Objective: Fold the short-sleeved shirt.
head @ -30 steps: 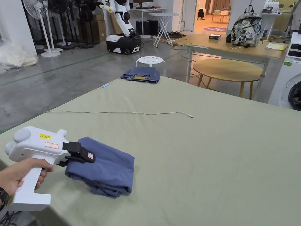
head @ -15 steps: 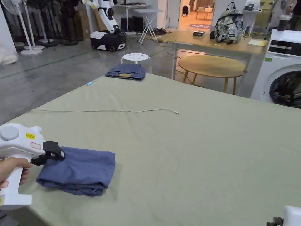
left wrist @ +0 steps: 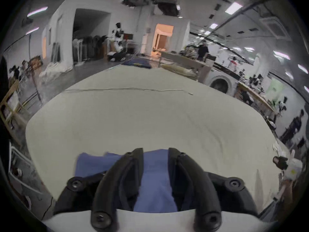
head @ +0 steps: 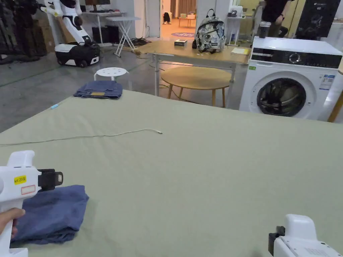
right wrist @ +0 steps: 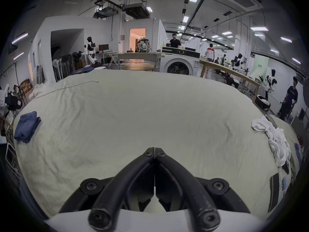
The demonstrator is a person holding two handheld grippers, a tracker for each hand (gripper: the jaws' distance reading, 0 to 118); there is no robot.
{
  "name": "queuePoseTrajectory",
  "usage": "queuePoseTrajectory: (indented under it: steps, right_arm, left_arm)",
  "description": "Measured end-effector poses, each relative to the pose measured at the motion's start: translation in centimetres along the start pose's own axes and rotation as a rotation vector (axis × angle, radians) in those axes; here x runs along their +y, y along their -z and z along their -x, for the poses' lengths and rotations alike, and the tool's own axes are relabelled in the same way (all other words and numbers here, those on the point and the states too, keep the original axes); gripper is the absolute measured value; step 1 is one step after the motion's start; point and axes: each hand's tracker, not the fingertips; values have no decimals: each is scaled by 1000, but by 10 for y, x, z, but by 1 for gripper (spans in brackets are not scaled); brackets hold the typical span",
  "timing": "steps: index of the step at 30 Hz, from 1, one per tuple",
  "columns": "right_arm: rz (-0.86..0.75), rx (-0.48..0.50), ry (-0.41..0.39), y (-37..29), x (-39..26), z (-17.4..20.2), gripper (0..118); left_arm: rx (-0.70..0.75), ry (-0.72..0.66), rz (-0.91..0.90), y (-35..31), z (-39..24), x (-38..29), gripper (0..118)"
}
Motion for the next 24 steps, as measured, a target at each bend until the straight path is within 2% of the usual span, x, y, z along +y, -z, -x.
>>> queuePoseTrajectory:
  steps: [5, 9, 15, 19, 24]
  right_arm:
    - [-36, -22, 34, -9, 7, -14, 0]
    - [-72, -43, 53, -6, 12, -34, 0]
    - [-160, -88, 99, -13, 20, -64, 0]
    - [-232, -118, 120, -24, 25, -77, 0]
    - [-336, -160, 132, -32, 27, -92, 0]
  left_arm:
    - [-93, 64, -59, -1, -93, -28, 2]
    - [-119, 198, -108, 1, -175, -43, 0]
    - [-122, 283, -250, -8, -281, -55, 0]
    - [-117, 333, -359, -19, -327, -65, 0]
    - [-142, 333, -411, -24, -345, -69, 0]
